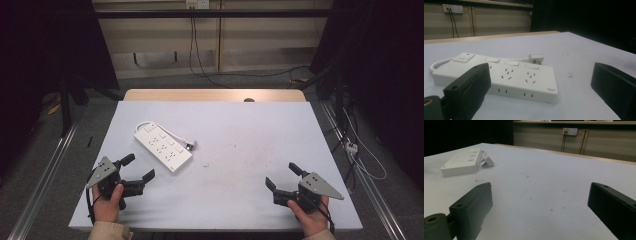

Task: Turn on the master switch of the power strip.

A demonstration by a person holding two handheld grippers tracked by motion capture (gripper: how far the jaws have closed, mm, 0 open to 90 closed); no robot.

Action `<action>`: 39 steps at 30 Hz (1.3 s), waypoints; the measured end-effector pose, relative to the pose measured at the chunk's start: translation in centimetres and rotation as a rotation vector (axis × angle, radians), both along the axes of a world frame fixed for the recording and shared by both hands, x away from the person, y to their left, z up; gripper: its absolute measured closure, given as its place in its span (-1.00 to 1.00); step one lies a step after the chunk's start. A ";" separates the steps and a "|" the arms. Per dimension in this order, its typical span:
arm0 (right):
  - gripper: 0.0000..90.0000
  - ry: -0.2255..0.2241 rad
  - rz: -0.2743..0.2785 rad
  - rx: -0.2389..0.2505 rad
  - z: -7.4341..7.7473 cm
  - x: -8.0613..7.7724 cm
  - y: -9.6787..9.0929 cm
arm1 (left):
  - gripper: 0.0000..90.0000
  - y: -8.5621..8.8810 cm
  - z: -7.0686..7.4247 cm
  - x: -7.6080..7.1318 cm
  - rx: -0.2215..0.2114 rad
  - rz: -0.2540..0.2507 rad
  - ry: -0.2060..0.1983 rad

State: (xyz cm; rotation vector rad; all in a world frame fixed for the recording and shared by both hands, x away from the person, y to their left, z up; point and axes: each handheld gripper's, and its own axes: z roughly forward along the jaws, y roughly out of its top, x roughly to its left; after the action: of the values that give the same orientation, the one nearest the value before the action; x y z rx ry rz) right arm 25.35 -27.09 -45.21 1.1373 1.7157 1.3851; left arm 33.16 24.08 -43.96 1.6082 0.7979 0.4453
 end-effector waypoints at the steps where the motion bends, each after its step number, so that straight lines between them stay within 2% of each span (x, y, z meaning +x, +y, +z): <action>1: -0.88 0.001 0.001 0.000 0.0 0.0 0.0 | -0.94 0.0 0.0 0.0 0.003 -0.003 -0.001; 11: -0.87 0.001 0.008 -0.006 0.0 0.0 0.0 | -0.94 -0.2 0.1 0.4 0.015 0.000 -0.001; 18: -0.87 -0.001 0.003 -0.005 0.0 -0.1 -0.1 | -0.94 -0.3 0.5 0.7 -0.005 0.001 -0.001; 20: -0.87 0.003 0.002 -0.001 0.0 -0.1 -0.1 | -0.94 -0.3 0.6 0.8 -0.018 0.011 0.000; 25: -0.87 -0.001 0.002 -0.003 0.1 -0.2 -0.2 | -0.94 -0.1 0.8 1.2 -0.017 0.026 0.001; 34: -0.87 -0.001 0.005 -0.002 0.1 -0.1 -0.1 | -0.92 0.0 1.2 2.1 -0.011 0.096 0.020; 37: -0.87 -0.003 0.007 -0.003 0.1 -0.1 -0.1 | -0.92 0.0 1.2 2.5 -0.017 0.101 0.025; 39: -0.87 -0.003 0.008 -0.002 0.1 -0.1 -0.1 | -0.92 -0.1 1.1 2.7 -0.021 0.087 0.040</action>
State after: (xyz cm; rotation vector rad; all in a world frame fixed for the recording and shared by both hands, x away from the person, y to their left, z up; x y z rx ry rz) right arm 25.29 -27.22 -45.15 1.1278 1.7206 1.3884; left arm 35.87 23.96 -42.85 1.5716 0.9027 0.4668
